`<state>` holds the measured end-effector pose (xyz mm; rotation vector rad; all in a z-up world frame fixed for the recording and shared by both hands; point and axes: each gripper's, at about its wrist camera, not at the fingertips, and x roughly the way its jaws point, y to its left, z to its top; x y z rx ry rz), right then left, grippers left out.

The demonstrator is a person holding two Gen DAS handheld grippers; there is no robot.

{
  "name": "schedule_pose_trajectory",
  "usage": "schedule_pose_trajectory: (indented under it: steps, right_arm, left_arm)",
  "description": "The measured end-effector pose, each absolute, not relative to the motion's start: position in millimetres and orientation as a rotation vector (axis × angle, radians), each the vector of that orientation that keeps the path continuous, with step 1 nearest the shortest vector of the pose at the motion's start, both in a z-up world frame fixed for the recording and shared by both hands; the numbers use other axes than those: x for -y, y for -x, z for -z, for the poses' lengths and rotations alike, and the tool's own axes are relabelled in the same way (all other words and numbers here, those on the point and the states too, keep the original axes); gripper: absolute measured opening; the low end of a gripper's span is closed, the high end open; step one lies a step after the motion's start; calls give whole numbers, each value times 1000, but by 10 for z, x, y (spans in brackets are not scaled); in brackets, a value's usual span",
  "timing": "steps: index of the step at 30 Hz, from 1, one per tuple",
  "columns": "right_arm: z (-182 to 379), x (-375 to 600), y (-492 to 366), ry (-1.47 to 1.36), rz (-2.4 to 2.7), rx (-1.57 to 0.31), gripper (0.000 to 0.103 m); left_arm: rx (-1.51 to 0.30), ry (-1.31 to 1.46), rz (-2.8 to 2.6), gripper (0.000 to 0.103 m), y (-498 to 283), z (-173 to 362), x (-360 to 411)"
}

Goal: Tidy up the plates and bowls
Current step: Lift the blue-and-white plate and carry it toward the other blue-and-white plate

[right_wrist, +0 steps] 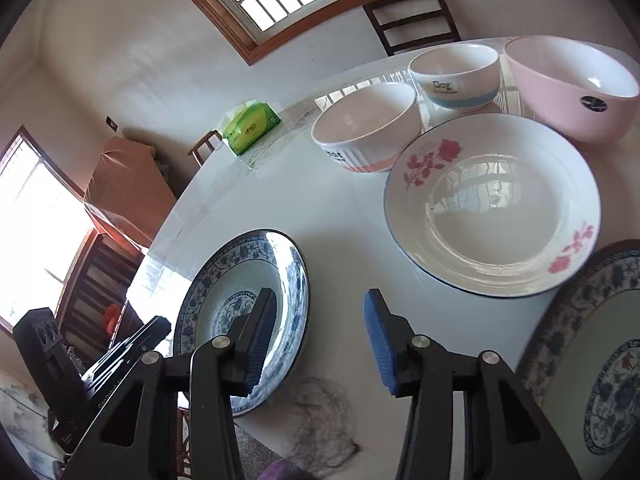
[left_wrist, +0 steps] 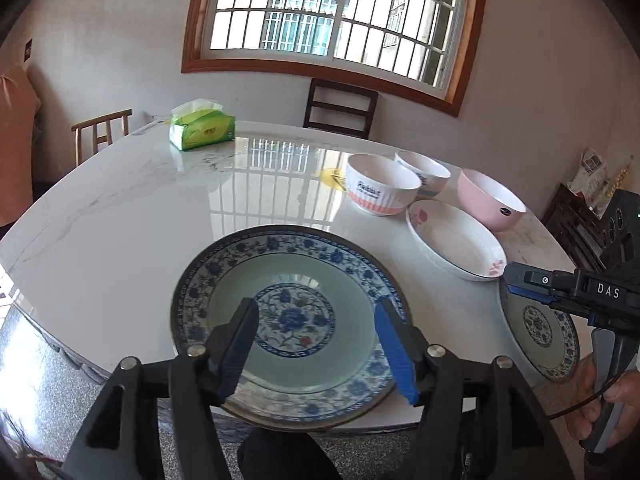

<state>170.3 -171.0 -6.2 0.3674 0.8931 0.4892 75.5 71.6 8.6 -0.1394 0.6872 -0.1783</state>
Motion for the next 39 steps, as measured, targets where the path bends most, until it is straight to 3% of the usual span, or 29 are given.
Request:
schedule_pose_trajectory:
  steps: [8, 14, 19, 25, 28, 30, 31, 32, 35, 39]
  right_arm:
    - [-120, 3282, -860, -325, -200, -865, 62]
    - [238, 4188, -796, -523, -157, -931, 63]
    - [497, 4331, -980, -629, -247, -956, 63]
    - [579, 4230, -1196, -658, -338, -969, 56]
    - [634, 4194, -1220, -663, -377, -992, 41]
    - [648, 4169, -1236, -649, -387, -1002, 32]
    - [655, 4171, -1249, -647, -392, -1004, 31]
    - [668, 4172, -1268, -647, -397, -1003, 30]
    - [695, 4129, -1278, -634, -414, -1005, 24]
    - [700, 4159, -1217, -651, -416, -977, 24]
  left_arm:
    - [-852, 134, 465, 63, -973, -9, 428]
    - [-1007, 199, 535, 63, -1229, 253, 829]
    - [-1023, 154, 504, 64, -1273, 275, 979]
    - [-1114, 289, 501, 63, -1386, 421, 973]
    - [-1114, 265, 482, 61, -1397, 443, 1045]
    - [-1117, 228, 497, 55, -1380, 441, 1130]
    - [-1128, 210, 513, 32, -1370, 455, 1184]
    - [-1129, 176, 509, 22, -1351, 464, 1241]
    - [-1098, 142, 477, 22, -1290, 461, 1293]
    - [-1088, 150, 465, 22, -1252, 487, 1290]
